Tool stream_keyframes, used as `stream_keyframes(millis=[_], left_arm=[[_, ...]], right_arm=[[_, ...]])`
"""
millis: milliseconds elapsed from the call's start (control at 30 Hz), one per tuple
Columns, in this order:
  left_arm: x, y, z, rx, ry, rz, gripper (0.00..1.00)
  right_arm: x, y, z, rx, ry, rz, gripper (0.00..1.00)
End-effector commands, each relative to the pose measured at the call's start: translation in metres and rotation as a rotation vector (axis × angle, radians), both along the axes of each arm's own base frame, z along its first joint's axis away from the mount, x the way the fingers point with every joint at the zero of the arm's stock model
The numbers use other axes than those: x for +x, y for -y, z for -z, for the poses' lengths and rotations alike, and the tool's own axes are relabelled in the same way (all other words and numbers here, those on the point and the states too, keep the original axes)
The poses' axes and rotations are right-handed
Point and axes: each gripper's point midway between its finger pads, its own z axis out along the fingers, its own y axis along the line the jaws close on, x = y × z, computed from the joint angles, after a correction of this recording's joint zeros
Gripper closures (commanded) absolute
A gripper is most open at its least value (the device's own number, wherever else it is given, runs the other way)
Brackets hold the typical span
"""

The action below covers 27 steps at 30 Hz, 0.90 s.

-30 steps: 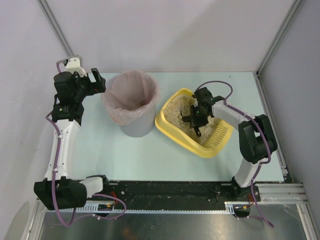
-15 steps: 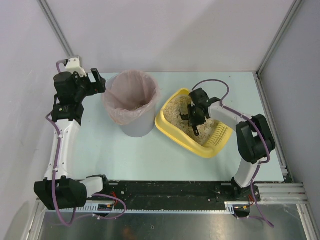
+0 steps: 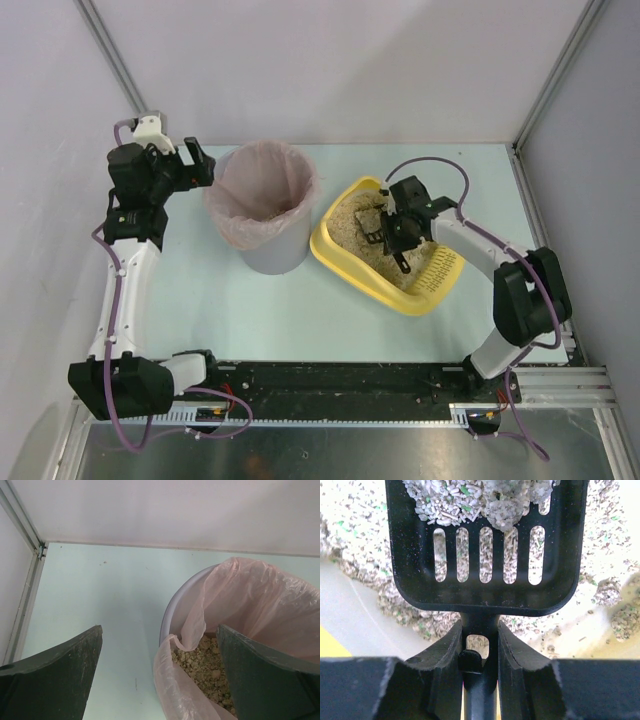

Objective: Clean the litter box

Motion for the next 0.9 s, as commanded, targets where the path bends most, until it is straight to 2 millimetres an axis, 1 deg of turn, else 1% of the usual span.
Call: stream_keyframes(millis=[0, 100, 267, 300, 367, 400, 467, 500, 567, 600, 633, 667, 733, 767, 800, 867], left_arm=[[0.001, 0.003, -0.01, -0.016, 0.047, 0.021, 0.0], [0.001, 0.003, -0.009, -0.017, 0.049, 0.021, 0.0], [0.002, 0.002, -0.008, -0.02, 0.051, 0.019, 0.0], [0.001, 0.004, -0.009, -0.021, 0.053, 0.023, 0.0], [0.001, 0.005, -0.009, -0.025, 0.053, 0.03, 0.0], [0.002, 0.006, -0.008, -0.025, 0.053, 0.035, 0.0], [0.002, 0.007, -0.007, -0.023, 0.051, 0.045, 0.0], [0.003, 0.007, -0.006, -0.022, 0.051, 0.045, 0.0], [0.004, 0.009, -0.005, -0.026, 0.048, 0.057, 0.0], [0.003, 0.01, -0.006, -0.028, 0.05, 0.059, 0.0], [0.003, 0.01, -0.006, -0.032, 0.05, 0.063, 0.0], [0.003, 0.013, -0.006, -0.038, 0.051, 0.074, 0.0], [0.003, 0.015, -0.006, -0.046, 0.052, 0.081, 0.0], [0.003, 0.016, -0.006, -0.05, 0.05, 0.086, 0.0], [0.003, 0.016, -0.006, -0.052, 0.051, 0.089, 0.0], [0.004, 0.017, -0.005, -0.052, 0.051, 0.092, 0.0]], right_arm=[[-0.019, 0.008, -0.017, 0.031, -0.013, -0.082, 1.0], [-0.025, 0.013, -0.021, 0.072, -0.027, -0.091, 1.0], [-0.034, 0.023, -0.021, 0.08, -0.03, -0.098, 1.0], [-0.033, 0.02, -0.025, 0.09, -0.003, -0.105, 1.0], [-0.035, 0.016, -0.024, 0.1, 0.012, -0.107, 1.0], [-0.037, 0.007, -0.027, 0.105, 0.031, -0.132, 1.0], [-0.04, 0.006, -0.029, 0.095, 0.047, -0.146, 1.0], [-0.039, 0.005, -0.033, 0.111, 0.069, -0.145, 1.0], [-0.034, 0.021, -0.047, 0.131, 0.127, -0.094, 1.0], [-0.032, 0.03, -0.045, 0.118, 0.142, -0.073, 1.0], [-0.03, 0.04, -0.048, 0.104, 0.161, -0.049, 1.0], [-0.03, 0.042, -0.048, 0.084, 0.168, -0.048, 1.0], [-0.035, 0.033, -0.046, 0.09, 0.157, -0.078, 1.0], [-0.042, 0.02, -0.045, 0.099, 0.148, -0.119, 1.0], [-0.046, 0.015, -0.043, 0.094, 0.14, -0.138, 1.0], [-0.048, 0.016, -0.042, 0.082, 0.134, -0.135, 1.0]])
